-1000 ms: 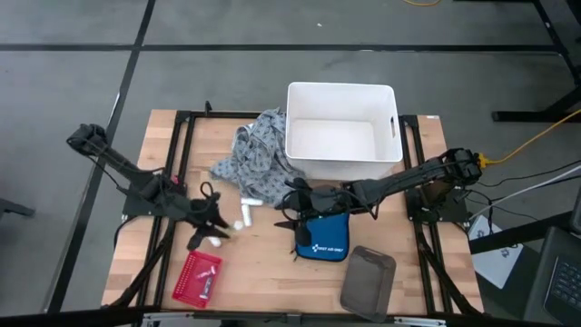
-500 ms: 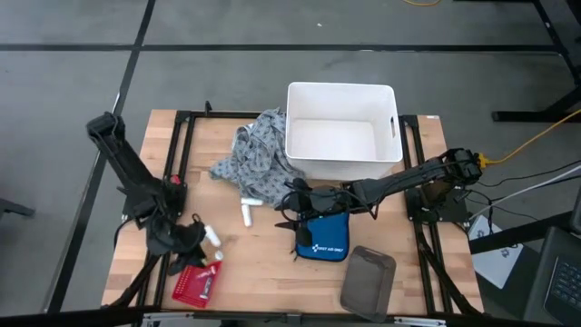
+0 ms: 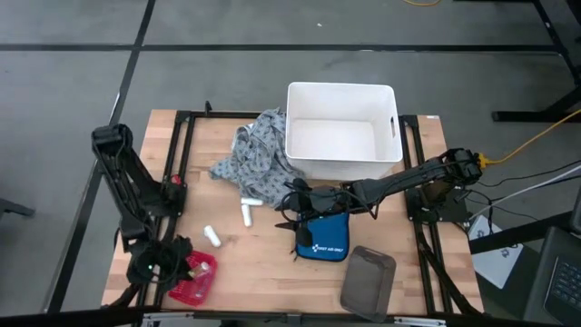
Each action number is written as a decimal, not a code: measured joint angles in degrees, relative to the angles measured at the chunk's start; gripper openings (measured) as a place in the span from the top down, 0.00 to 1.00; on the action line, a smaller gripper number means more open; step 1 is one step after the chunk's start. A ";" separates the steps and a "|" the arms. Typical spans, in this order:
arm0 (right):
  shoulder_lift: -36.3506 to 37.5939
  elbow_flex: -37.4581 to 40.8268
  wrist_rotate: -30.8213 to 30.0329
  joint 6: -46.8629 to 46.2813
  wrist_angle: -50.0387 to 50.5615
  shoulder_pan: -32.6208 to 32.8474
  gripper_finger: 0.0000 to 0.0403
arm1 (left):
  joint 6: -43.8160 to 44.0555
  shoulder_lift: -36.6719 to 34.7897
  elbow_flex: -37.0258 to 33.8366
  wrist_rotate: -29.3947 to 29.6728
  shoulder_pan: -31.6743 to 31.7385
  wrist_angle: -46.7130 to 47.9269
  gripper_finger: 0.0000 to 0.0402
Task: Pick & Place Medicine items
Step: Put the yellow pill bottle into the red bin, then put the bottom white rolled gauze into the black bin
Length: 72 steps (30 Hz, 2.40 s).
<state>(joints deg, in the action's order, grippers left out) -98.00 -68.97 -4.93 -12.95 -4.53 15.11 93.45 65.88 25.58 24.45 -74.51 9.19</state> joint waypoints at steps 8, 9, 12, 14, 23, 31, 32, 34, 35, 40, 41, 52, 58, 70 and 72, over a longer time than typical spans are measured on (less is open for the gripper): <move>0.00 -0.02 -0.04 0.20 0.00 -0.07 0.43 | 6.22 4.07 -0.09 0.95 -1.07 -0.51 0.64; 0.00 -0.02 -0.08 0.20 0.02 -0.07 0.43 | 6.25 3.94 -0.09 1.12 -0.89 -0.89 0.62; 0.02 -0.02 -0.17 0.32 0.00 -0.07 0.43 | 5.88 3.57 -0.04 1.15 -0.29 -1.27 0.56; 0.02 -0.02 -0.17 0.37 0.02 -0.07 0.43 | 5.37 3.04 -0.04 1.24 0.28 -1.27 0.54; 0.02 -0.02 -0.17 0.42 0.39 -0.07 0.43 | 1.40 -0.56 -0.04 0.59 3.17 -2.52 0.49; 0.04 -0.03 -0.15 0.55 0.81 -0.07 0.43 | -0.16 -3.35 -0.04 -3.77 5.47 -3.40 0.49; 0.04 -0.04 -0.17 0.55 0.81 -0.07 0.43 | -1.34 -3.75 -0.04 -3.21 5.72 -3.56 0.49; 0.04 -0.04 -0.15 0.55 0.83 -0.07 0.43 | -4.76 -4.64 -0.04 -1.70 6.43 -4.74 0.49; 0.04 -0.04 -0.15 0.55 0.89 -0.07 0.43 | -6.81 -5.14 -0.04 -1.04 6.86 -5.73 0.49; 0.04 -0.04 -0.15 0.52 0.93 -0.07 0.43 | -16.94 -7.78 -0.04 0.04 9.61 -10.62 0.49; 0.04 -0.04 -0.15 0.52 0.92 -0.07 0.43 | -18.75 -8.39 -0.04 -0.01 10.33 -10.77 0.49; 0.04 -0.04 -0.15 0.48 0.94 -0.07 0.43 | -27.96 -12.40 -0.04 -3.15 21.21 11.09 0.49; 0.04 -0.04 -0.15 0.46 1.65 -0.07 0.43 | -34.95 -10.32 1.08 -11.92 27.75 22.34 0.49; 0.04 -0.04 -0.15 0.09 2.87 -0.07 0.43 | -56.57 0.63 12.23 -13.54 34.04 37.17 0.49; 0.04 -0.04 -0.15 0.05 3.35 -0.07 0.43 | -59.09 3.53 13.41 -14.06 34.66 38.58 0.49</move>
<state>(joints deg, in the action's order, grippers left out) -97.95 -69.01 -5.08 -12.90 -1.18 15.05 34.36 69.41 38.99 10.39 -39.85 47.78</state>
